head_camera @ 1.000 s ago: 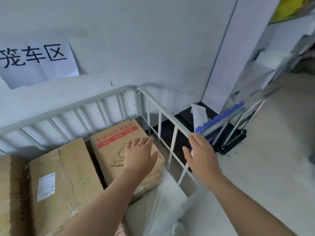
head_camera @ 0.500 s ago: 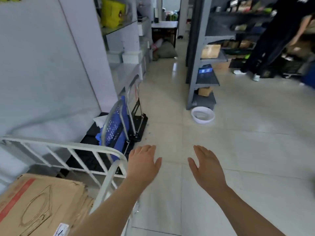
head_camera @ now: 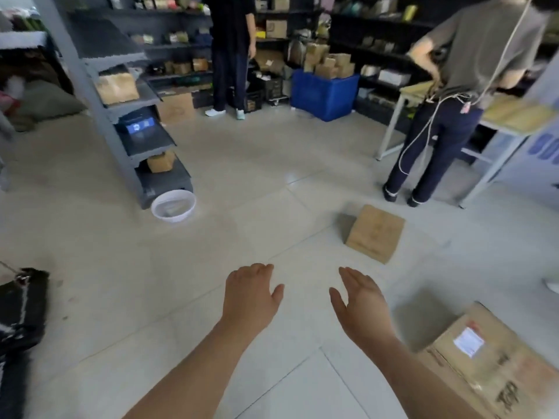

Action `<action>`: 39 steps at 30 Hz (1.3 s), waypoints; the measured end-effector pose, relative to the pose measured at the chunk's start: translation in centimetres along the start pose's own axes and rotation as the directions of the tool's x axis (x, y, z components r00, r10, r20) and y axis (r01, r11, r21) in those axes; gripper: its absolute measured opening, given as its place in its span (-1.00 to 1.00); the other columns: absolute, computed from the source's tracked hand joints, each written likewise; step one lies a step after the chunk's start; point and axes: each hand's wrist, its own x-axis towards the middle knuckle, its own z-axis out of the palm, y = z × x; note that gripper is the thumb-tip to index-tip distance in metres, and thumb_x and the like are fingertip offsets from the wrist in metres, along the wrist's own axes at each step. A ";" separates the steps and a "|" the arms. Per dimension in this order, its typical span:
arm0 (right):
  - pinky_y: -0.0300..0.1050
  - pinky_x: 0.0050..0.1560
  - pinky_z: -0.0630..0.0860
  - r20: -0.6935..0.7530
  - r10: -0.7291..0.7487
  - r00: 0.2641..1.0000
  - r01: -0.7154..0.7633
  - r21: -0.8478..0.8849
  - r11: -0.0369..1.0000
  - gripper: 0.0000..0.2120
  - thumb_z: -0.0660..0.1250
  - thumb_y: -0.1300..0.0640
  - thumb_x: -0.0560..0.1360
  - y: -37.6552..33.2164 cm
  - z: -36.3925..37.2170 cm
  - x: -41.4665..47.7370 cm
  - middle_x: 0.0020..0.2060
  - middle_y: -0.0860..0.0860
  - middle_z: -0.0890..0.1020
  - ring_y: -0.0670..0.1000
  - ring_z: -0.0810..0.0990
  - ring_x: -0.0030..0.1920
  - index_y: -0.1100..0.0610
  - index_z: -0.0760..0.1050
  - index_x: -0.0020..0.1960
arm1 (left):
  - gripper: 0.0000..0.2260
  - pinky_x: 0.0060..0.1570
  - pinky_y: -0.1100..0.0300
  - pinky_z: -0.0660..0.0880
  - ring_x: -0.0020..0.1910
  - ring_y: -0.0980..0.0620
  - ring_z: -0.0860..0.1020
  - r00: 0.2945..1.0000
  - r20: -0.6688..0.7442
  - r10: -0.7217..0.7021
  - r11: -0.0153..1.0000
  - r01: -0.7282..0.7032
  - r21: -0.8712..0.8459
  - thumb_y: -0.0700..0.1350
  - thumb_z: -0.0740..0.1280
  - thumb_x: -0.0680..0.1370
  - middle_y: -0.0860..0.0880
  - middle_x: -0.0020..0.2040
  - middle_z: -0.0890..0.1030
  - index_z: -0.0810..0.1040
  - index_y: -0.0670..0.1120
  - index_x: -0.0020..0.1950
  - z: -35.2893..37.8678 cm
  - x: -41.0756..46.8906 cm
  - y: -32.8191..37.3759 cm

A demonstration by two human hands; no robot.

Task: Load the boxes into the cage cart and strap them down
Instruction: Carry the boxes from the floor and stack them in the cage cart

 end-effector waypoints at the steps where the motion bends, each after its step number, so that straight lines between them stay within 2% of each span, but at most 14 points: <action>1: -0.10 0.45 0.14 -0.008 0.050 0.999 -0.050 -0.012 0.999 -0.53 0.21 -0.01 0.59 2.1 -0.6 -0.1 0.38 0.08 0.44 0.08 0.36 0.40 0.18 0.34 0.43 | -0.59 0.22 0.11 0.34 0.20 -0.01 0.49 0.999 0.015 0.048 0.999 -0.048 -0.001 0.16 0.12 0.58 0.02 0.23 0.55 0.45 -0.02 0.32 0.7 1.2 2.0; 4: -0.08 0.42 0.18 -0.042 0.207 0.977 -0.207 -0.017 0.978 -0.53 0.20 -0.02 0.58 7.6 -2.3 -0.6 0.38 0.06 0.44 0.08 0.36 0.39 0.15 0.35 0.43 | -0.60 0.18 0.12 0.37 0.16 -0.01 0.51 0.981 0.063 0.185 0.983 -0.185 -0.006 0.16 0.12 0.58 0.03 0.20 0.57 0.47 -0.02 0.29 2.6 4.5 7.3; 8: -0.07 0.41 0.25 -0.077 0.404 0.911 -0.407 -0.019 0.913 -0.53 0.21 -0.03 0.58 13.6 -3.6 -1.1 0.37 0.04 0.45 0.08 0.36 0.39 0.14 0.35 0.43 | -0.62 0.14 0.13 0.38 0.13 -0.03 0.52 0.932 0.121 0.341 0.940 -0.341 -0.026 0.15 0.13 0.58 0.01 0.18 0.58 0.48 -0.03 0.27 5.0 8.7 13.6; 13: -0.12 0.24 0.31 -0.127 0.566 0.814 -0.570 0.011 0.822 -0.63 0.25 0.04 0.55 19.4 -4.5 -0.1 0.27 0.04 0.52 0.10 0.42 0.29 0.15 0.43 0.32 | -0.63 0.10 0.14 0.39 0.09 -0.04 0.53 0.845 0.157 0.512 0.859 -0.509 -0.065 0.13 0.13 0.57 0.02 0.14 0.59 0.50 -0.05 0.22 7.4 14.4 20.7; 18: -0.09 0.35 0.26 -0.182 0.723 0.667 -0.723 0.080 0.687 -0.57 0.22 0.03 0.57 23.8 -5.8 0.8 0.35 0.02 0.47 0.09 0.38 0.35 0.11 0.36 0.41 | -0.65 0.12 0.12 0.37 0.09 -0.05 0.51 0.732 0.197 0.653 0.756 -0.647 -0.100 0.13 0.15 0.57 0.02 0.14 0.58 0.50 -0.05 0.21 9.1 19.3 28.1; 21: -0.07 0.42 0.22 -0.188 0.788 0.586 -0.788 0.097 0.608 -0.53 0.21 0.00 0.58 26.9 -6.5 0.5 0.39 0.01 0.43 0.07 0.35 0.39 0.10 0.33 0.44 | -0.61 0.16 0.12 0.33 0.16 -0.05 0.49 0.639 0.236 0.733 0.674 -0.729 -0.121 0.13 0.15 0.58 0.03 0.22 0.54 0.45 -0.01 0.32 10.6 21.2 32.8; 23: -0.06 0.43 0.23 -0.194 0.823 0.534 -0.824 0.098 0.558 -0.53 0.22 0.00 0.57 29.1 -6.9 -0.2 0.39 0.02 0.44 0.08 0.36 0.39 0.11 0.34 0.44 | -0.60 0.18 0.13 0.31 0.19 -0.06 0.47 0.584 0.261 0.768 0.628 -0.767 -0.133 0.13 0.15 0.58 0.02 0.25 0.53 0.44 -0.02 0.34 11.8 21.8 35.9; 25: -0.05 0.40 0.26 -0.204 0.845 0.494 -0.847 0.109 0.521 -0.55 0.23 0.02 0.56 31.5 -7.2 -1.1 0.35 0.03 0.47 0.09 0.40 0.35 0.13 0.37 0.42 | -0.62 0.16 0.13 0.32 0.17 -0.06 0.48 0.537 0.282 0.795 0.587 -0.798 -0.138 0.14 0.16 0.58 0.01 0.22 0.54 0.47 -0.05 0.28 13.3 22.0 39.0; 29: -0.03 0.36 0.31 -0.228 0.873 0.431 -0.877 0.121 0.465 -0.59 0.28 0.06 0.55 37.6 -7.6 -3.0 0.26 0.09 0.55 0.13 0.49 0.27 0.19 0.45 0.35 | -0.62 0.18 0.12 0.32 0.19 -0.06 0.47 0.475 0.324 0.818 0.542 -0.825 -0.161 0.13 0.18 0.57 0.01 0.22 0.54 0.48 -0.05 0.28 16.9 22.1 45.2; 37: -0.04 0.33 0.32 -0.136 0.905 0.403 -0.901 0.113 0.418 -0.62 0.27 0.04 0.55 54.4 -6.6 -6.9 0.23 0.06 0.57 0.11 0.49 0.27 0.15 0.45 0.33 | -0.67 0.12 0.12 0.39 0.11 -0.08 0.52 0.483 0.411 0.773 0.586 -0.792 -0.170 0.10 0.23 0.55 -0.01 0.12 0.60 0.54 -0.05 0.20 26.4 21.3 58.4; 39: -0.03 0.33 0.34 -0.106 0.903 0.416 -0.899 0.101 0.426 -0.62 0.27 0.04 0.55 58.6 -5.2 -7.4 0.20 0.06 0.58 0.12 0.50 0.25 0.14 0.46 0.32 | -0.67 0.11 0.11 0.40 0.10 -0.08 0.53 0.484 0.435 0.759 0.596 -0.786 -0.165 0.10 0.23 0.56 -0.01 0.12 0.60 0.54 -0.04 0.22 29.6 21.4 61.1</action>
